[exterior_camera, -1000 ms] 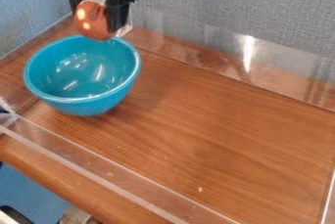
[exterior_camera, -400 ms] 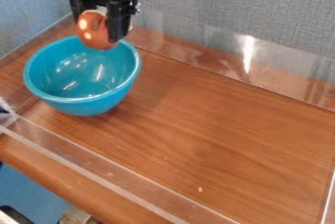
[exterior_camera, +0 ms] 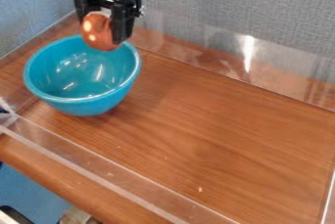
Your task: Put the mushroom in the blue bowl
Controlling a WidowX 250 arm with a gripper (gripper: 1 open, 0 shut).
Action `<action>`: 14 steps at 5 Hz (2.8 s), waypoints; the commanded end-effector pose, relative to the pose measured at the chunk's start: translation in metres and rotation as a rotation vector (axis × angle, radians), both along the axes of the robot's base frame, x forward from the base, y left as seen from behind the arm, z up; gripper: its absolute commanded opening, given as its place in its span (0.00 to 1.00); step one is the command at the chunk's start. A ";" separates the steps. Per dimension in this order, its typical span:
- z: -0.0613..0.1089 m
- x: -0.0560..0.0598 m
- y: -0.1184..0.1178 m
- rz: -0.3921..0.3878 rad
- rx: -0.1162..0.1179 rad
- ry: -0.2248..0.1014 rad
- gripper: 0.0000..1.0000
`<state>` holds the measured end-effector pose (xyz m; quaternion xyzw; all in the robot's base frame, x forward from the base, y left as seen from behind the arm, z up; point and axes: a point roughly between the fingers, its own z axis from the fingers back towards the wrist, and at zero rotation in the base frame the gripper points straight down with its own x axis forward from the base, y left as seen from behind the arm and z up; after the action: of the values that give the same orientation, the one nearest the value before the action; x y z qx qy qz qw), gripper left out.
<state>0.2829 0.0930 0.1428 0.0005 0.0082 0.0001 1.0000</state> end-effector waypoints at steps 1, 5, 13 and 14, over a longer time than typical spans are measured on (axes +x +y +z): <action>0.004 0.004 -0.001 -0.011 0.018 -0.028 0.00; -0.007 0.011 0.001 -0.019 0.037 -0.029 0.00; -0.042 0.013 0.019 0.002 0.051 0.053 0.00; -0.043 0.014 0.020 0.003 0.052 0.057 0.00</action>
<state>0.2935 0.1069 0.0868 0.0186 0.0573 -0.0074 0.9982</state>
